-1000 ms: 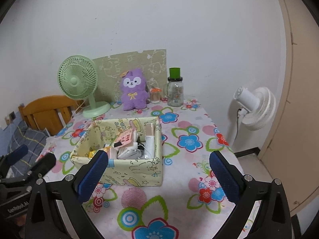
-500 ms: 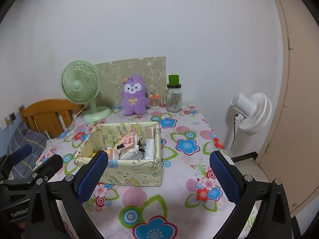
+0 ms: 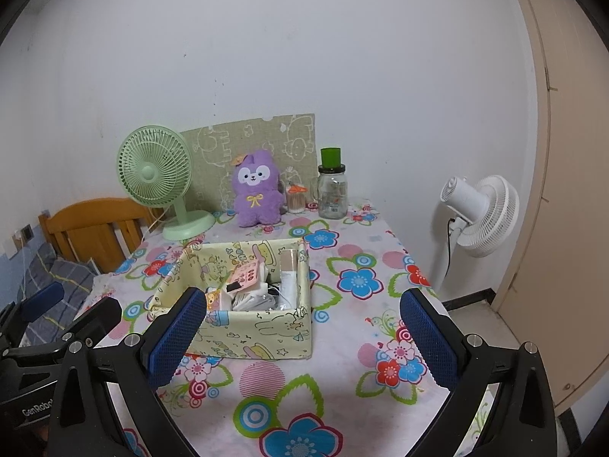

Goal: Organize soft objects

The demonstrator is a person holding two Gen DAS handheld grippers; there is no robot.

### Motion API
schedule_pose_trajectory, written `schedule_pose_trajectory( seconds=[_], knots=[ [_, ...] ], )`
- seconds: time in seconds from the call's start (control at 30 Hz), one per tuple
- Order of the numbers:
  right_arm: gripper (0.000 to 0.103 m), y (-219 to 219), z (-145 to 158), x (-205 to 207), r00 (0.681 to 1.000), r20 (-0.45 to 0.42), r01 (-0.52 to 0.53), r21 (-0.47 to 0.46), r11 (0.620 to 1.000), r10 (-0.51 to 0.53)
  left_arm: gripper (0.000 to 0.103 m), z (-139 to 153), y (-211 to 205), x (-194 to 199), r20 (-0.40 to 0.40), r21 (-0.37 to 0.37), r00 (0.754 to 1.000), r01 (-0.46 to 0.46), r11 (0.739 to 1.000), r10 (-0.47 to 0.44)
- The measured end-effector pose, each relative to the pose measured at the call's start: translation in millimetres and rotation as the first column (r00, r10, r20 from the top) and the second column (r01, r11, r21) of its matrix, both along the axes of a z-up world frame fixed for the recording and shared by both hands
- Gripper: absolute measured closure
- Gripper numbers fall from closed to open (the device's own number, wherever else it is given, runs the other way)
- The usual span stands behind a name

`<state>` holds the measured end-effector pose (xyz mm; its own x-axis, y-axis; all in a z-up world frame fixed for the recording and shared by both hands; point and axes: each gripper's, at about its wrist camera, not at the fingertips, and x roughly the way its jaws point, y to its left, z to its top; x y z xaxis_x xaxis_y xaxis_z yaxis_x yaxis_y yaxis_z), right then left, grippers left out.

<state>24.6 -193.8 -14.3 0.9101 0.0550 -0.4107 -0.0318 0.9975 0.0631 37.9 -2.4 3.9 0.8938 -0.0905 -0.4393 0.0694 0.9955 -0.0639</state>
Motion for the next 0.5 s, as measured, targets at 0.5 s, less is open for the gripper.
schedule_pose_trajectory(
  seconds=[0.5],
  knots=[
    [0.000, -0.4, 6.8, 2.4, 1.000, 0.013, 0.000, 0.001, 1.000, 0.000, 0.000, 3.4, 0.0, 1.7, 0.012, -0.001, 1.000, 0.001, 1.000, 0.000]
  ],
)
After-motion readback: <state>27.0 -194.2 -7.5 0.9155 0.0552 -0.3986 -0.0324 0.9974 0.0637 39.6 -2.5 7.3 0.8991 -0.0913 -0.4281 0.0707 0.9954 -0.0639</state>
